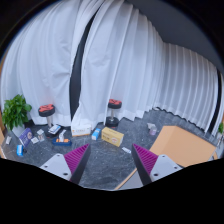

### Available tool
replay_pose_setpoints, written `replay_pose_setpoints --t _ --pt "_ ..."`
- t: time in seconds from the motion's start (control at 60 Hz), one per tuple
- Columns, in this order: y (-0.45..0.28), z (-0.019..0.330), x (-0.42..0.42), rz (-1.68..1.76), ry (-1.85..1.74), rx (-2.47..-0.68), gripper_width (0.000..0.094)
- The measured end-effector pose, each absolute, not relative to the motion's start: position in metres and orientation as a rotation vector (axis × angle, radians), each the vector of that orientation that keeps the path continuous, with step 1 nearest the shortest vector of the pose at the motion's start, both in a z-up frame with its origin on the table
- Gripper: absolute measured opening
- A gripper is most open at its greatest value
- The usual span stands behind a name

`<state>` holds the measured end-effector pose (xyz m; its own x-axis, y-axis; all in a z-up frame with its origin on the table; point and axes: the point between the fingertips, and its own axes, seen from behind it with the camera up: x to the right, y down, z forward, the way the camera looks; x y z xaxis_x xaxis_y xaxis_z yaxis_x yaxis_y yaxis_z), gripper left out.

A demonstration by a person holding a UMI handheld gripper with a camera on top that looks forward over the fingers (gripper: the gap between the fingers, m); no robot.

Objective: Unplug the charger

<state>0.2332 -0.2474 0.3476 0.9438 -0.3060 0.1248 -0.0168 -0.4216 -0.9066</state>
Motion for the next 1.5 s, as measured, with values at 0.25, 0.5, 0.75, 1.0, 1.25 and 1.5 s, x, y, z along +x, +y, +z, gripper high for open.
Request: replay_pose_setpoints --t 0.25,0.5,0.75,1.0,1.25,1.5 --pt "-0.24 0.317 0.242 -0.365 0.267 -2.017 0.0847" --pt "-0.238 0.199 0.223 -0.398 0.351 -2.121 0.0848" --pt "-0.178 0.072 0.095 -0.226 0.303 -2.241 0.0851" --pt "-0.009 0.058 -0.008 -0.063 0.167 -2.161 0.0851" --pt "0.143 0.049 -0.017 -0.094 0.104 -2.1 0.0806" --pt "0.184 0.026 -0.017 -0.09 0.089 -2.089 0.0164"
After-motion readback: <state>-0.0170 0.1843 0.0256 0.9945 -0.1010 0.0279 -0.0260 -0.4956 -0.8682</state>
